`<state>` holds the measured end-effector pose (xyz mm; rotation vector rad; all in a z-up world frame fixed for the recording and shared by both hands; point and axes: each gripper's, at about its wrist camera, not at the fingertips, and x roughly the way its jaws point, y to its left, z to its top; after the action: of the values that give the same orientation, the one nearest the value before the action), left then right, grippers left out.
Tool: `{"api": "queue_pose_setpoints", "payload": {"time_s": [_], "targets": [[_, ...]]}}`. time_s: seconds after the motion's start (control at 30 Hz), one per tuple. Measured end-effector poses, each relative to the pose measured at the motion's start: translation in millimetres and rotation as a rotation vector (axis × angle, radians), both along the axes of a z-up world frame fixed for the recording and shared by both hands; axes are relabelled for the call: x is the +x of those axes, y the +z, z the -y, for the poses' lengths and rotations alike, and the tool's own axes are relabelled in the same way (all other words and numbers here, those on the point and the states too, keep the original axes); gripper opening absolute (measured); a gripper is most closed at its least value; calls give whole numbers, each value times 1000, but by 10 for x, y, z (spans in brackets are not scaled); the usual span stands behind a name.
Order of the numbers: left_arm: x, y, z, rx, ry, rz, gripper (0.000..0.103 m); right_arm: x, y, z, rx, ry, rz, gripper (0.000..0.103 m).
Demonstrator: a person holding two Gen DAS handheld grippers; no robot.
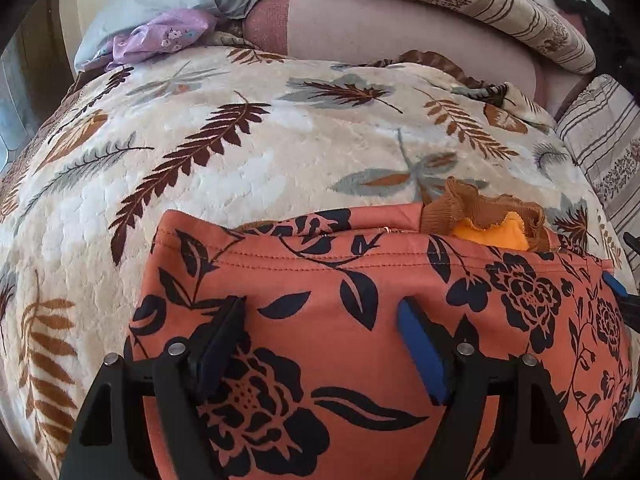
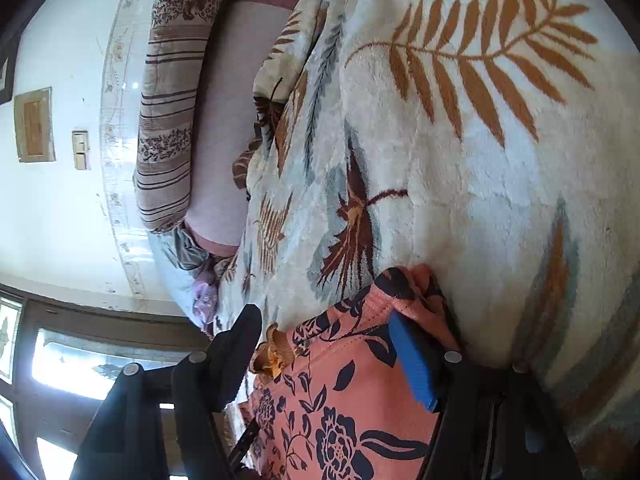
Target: Fold small clothes
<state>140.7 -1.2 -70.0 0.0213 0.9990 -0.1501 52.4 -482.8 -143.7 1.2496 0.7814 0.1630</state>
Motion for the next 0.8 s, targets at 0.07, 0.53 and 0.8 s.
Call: {"api": "queue_pose_setpoints", "payload": {"time_s": [0.07,0.53,0.8], "targets": [[3,24,-15,-5,1,-14,79,-23,80,-77,-74,25,-10,69],[-1000,232,-788,-85,116,-30,81,-1220,683,-1313,-216,280,52,77],[-1264,254,-1020,-109,182,-83,84,-1692,524,-1017,-143,50,-51,77]]}}
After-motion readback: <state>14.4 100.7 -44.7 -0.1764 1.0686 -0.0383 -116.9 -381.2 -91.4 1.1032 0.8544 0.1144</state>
